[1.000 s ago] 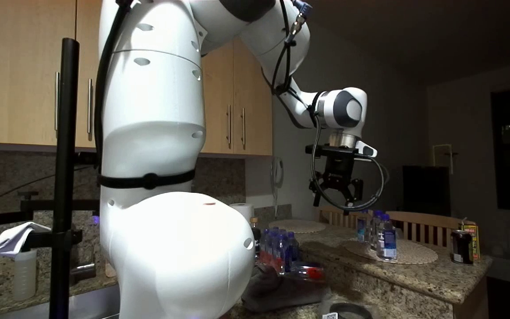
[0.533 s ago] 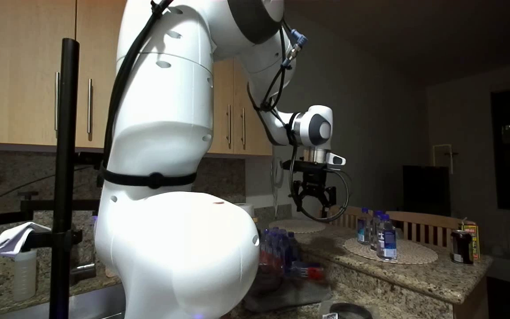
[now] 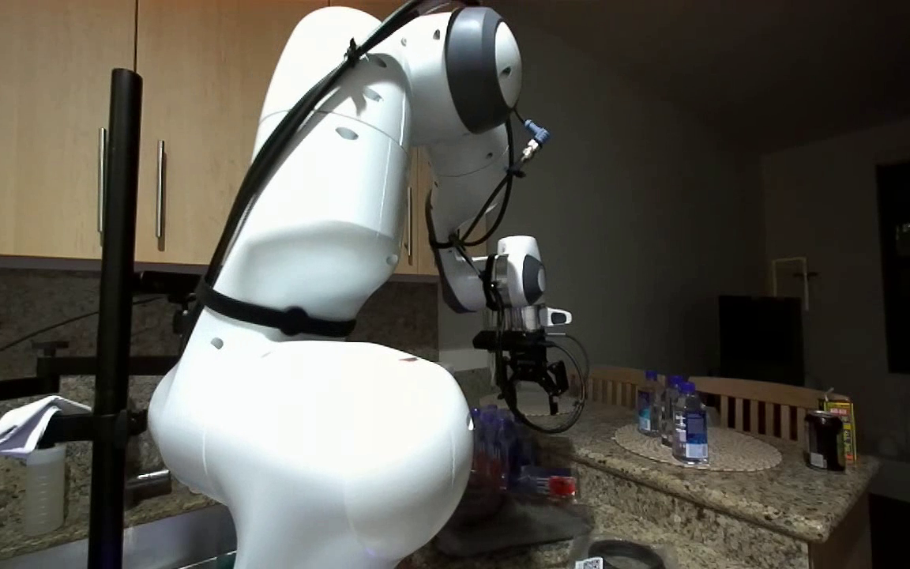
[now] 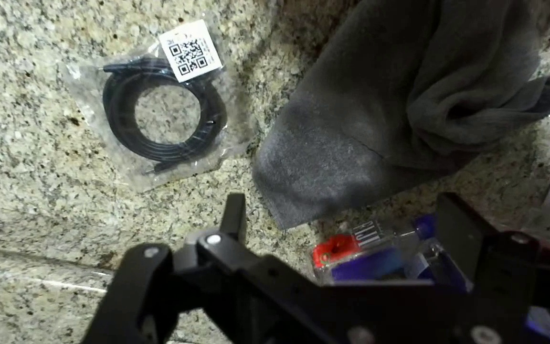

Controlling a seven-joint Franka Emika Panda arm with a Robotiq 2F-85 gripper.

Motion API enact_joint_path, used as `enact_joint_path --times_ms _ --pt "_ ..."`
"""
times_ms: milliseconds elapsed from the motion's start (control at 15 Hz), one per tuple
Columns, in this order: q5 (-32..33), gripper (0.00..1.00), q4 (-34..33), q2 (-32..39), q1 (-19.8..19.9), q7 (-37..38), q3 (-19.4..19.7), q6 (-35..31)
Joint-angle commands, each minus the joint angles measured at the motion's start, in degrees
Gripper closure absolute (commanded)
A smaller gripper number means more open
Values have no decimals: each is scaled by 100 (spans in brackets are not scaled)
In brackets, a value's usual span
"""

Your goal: Move the towel to the right

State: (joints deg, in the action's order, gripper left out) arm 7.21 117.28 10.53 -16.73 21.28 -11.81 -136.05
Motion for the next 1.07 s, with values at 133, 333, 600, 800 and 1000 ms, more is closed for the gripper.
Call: enact_joint_path --times_ms 133,333,600,800,1000 --pt "122 0 -5 127 -95 22 31 -19" --pt "126 0 -6 130 -92 23 43 -21" --pt "92 0 -157 295 -87 -177 8 9" --pt "23 0 -422 652 -147 -693 -141 -5" --pt "-192 0 -731 1064 -220 -1285 -362 7"
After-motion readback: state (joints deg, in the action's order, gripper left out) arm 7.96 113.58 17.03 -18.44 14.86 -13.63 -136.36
